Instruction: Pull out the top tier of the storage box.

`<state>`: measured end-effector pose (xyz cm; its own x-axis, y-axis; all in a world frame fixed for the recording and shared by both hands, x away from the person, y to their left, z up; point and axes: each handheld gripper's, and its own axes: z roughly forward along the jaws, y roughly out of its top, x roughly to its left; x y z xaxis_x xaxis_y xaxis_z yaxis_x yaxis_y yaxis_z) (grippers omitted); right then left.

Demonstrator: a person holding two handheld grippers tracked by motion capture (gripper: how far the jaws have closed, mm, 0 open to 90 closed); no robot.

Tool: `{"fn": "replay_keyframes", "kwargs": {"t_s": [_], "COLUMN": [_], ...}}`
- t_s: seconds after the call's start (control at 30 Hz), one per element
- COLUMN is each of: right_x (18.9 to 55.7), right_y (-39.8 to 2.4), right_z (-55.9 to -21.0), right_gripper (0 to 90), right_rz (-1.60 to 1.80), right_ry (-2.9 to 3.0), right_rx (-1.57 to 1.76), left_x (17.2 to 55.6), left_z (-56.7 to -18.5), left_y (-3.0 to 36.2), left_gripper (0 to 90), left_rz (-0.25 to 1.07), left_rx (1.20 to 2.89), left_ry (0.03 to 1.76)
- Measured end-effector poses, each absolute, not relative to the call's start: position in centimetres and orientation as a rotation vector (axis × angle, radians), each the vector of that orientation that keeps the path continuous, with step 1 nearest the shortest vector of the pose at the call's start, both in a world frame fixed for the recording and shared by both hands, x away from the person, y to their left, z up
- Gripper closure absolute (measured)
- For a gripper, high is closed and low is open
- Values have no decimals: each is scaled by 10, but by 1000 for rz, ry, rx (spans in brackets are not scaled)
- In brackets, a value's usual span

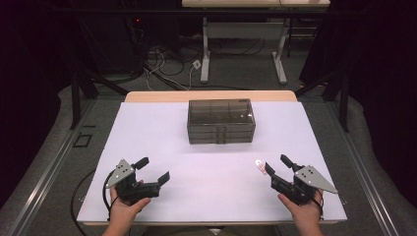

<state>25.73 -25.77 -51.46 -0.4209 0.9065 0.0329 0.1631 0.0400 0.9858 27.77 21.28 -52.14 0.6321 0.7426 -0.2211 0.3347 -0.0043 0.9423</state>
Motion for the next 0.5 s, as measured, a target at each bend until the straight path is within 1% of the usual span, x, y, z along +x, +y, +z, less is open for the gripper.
{"fn": "replay_keyframes", "kwargs": {"t_s": [0.5], "right_x": [266], "right_y": [-248], "right_z": [-518], "right_gripper": [367], "right_rz": [1481], "right_ry": [1700], "right_rx": [1095], "left_x": [274], "left_z": [-524], "left_y": [217], "left_gripper": [3], "left_rz": [390], "left_rx": [1603], "left_ry": [939]}}
